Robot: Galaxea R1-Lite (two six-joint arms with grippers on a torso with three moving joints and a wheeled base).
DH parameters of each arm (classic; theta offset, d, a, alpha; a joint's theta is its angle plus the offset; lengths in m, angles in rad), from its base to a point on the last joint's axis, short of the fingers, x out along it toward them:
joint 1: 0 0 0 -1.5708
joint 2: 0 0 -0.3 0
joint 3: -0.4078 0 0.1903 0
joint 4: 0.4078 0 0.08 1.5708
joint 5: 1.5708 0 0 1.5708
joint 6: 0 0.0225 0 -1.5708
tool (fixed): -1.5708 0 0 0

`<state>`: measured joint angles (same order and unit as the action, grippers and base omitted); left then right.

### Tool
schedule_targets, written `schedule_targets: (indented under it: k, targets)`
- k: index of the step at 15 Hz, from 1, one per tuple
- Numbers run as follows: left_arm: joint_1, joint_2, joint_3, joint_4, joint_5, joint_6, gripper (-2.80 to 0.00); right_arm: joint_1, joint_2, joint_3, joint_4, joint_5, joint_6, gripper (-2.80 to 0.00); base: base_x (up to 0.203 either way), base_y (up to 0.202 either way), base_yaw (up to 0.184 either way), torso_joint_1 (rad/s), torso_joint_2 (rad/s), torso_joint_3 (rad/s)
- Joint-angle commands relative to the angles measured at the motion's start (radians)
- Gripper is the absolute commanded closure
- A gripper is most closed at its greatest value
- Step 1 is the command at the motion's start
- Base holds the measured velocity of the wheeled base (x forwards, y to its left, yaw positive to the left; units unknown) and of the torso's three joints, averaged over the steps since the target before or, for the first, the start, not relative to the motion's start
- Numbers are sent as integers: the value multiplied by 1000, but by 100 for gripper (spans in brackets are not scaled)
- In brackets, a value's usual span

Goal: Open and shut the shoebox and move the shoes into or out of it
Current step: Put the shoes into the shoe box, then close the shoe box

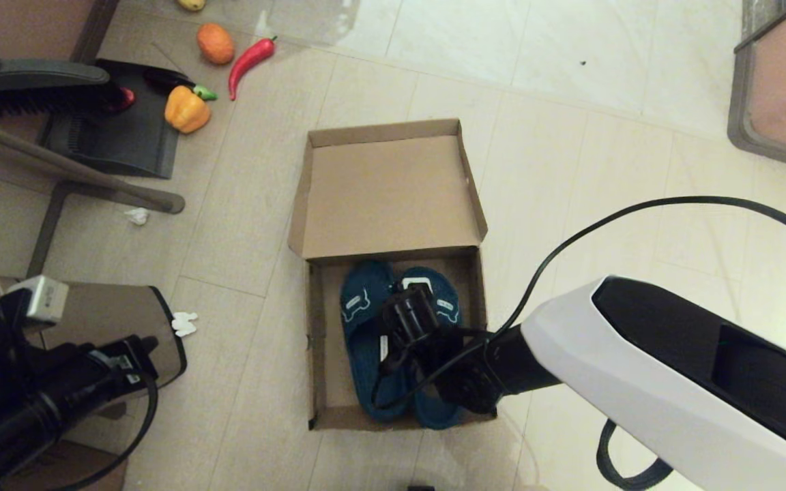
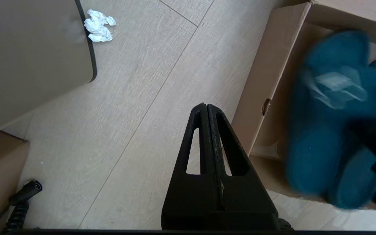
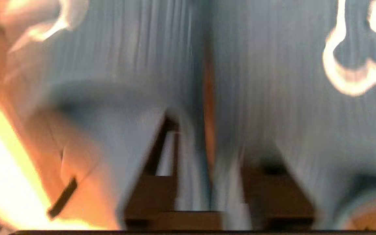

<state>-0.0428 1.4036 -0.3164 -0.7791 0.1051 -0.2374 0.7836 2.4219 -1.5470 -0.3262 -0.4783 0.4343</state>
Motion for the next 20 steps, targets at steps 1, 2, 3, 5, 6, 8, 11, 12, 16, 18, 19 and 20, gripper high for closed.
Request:
schedule_targets:
  k: [1, 2, 3, 5, 6, 8, 11, 12, 16, 18, 19, 20]
  targets:
    - [0, 1, 0, -6, 1, -1, 0, -7, 16, -19, -2, -6, 2, -280, 0, 0, 0, 0, 0, 0]
    - [0, 2, 0, -5, 1, -2, 0, -8, 17, -21, -3, -6, 4, -280, 0, 0, 0, 0, 0, 0]
    - [0, 2, 0, -5, 1, -2, 0, -10, 16, -19, -4, -6, 7, -280, 0, 0, 0, 0, 0, 0]
    - [0, 0, 0, -5, 1, -1, 0, -12, 16, -19, -9, -20, 7, -280, 0, 0, 0, 0, 0, 0]
    - [0, 0, 2, -5, 2, 0, 0, -13, 13, -19, -21, -22, 6, -280, 0, 0, 0, 0, 0, 0]
    - [0, 5, 2, -5, 2, -2, 0, -15, -1, -18, -25, -22, 4, -280, 0, 0, 0, 0, 0, 0]
    - [-2, 8, 13, -5, 1, 0, 0, -12, -44, 52, -19, -22, 1, -280, 0, 0, 0, 0, 0, 0]
    - [0, 6, 21, -5, 1, 0, 0, -8, -49, 83, -22, -23, 7, -280, 0, 0, 0, 0, 0, 0]
    - [0, 13, 13, -5, 13, -3, 0, 20, -90, 173, -90, -23, 14, -280, 0, 0, 0, 0, 0, 0]
    - [0, 38, 10, -10, 11, -4, 0, 95, -181, 274, -90, 7, 16, -280, 0, 0, 0, 0, 0, 0]
    - [0, 47, 5, -12, 11, -4, 0, 141, -209, 320, -91, 19, 25, -280, 0, 0, 0, 0, 0, 0]
    - [0, 54, -10, -12, 11, -6, 0, 183, -223, 368, -93, 25, 52, -280, 0, 0, 0, 0, 0, 0]
